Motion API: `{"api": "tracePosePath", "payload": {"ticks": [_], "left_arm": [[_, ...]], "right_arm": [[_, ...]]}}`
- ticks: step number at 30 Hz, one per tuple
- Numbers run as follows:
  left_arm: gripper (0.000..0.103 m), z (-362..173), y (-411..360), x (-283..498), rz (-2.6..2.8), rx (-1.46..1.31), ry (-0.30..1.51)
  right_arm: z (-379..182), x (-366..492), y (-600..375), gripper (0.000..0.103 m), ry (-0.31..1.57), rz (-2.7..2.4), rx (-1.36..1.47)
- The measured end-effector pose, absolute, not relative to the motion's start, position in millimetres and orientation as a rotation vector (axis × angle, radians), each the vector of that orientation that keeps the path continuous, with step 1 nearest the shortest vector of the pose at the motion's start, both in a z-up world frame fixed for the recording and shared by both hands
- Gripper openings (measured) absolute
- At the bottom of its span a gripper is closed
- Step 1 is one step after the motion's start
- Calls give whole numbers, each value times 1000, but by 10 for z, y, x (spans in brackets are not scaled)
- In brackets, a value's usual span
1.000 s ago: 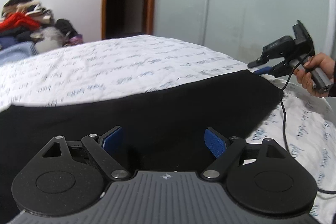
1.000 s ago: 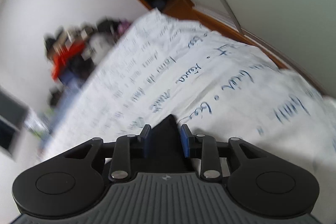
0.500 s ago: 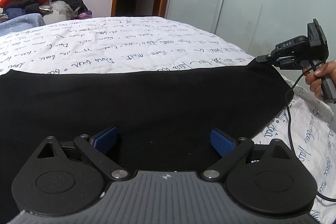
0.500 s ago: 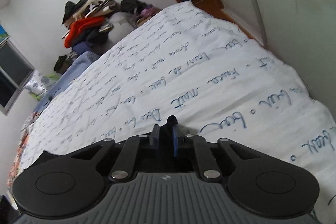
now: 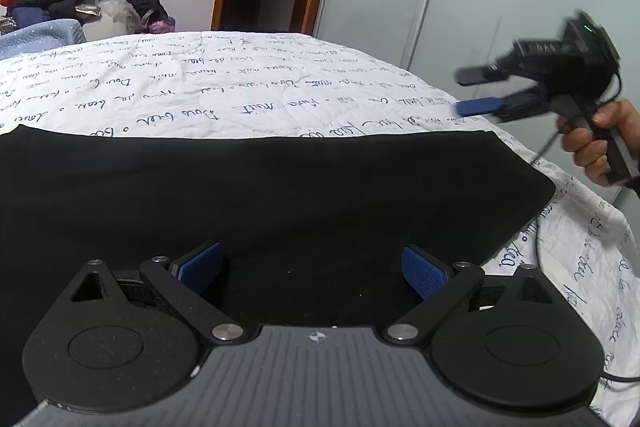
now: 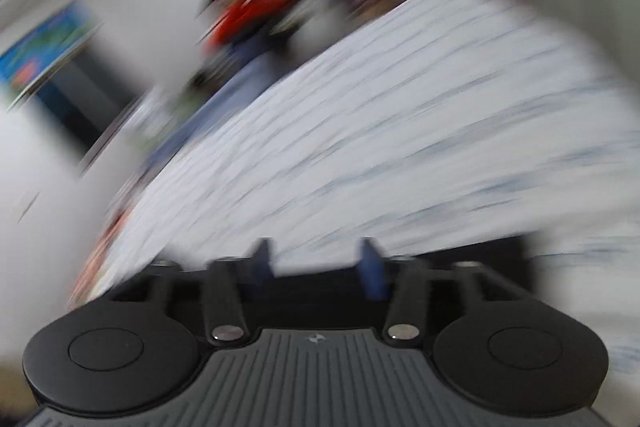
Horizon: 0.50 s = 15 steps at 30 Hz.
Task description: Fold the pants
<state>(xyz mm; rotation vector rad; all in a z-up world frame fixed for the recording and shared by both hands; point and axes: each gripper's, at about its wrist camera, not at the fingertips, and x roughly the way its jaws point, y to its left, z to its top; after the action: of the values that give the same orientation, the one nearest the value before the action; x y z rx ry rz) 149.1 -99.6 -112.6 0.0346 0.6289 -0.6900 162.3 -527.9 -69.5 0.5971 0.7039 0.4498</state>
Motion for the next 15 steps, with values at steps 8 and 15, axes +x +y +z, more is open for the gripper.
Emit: {"api": "tracePosePath", "payload": {"ticks": [8,15], "left_arm": [[98,-1122,-927,1499,-681,-6,624],[98,-1125,-747,1579,-687,-144,623]], "right_arm": [[-882,2745,-4441,63,1008,782,671],[-969,3237,-3730,64,1133,882,626]]}}
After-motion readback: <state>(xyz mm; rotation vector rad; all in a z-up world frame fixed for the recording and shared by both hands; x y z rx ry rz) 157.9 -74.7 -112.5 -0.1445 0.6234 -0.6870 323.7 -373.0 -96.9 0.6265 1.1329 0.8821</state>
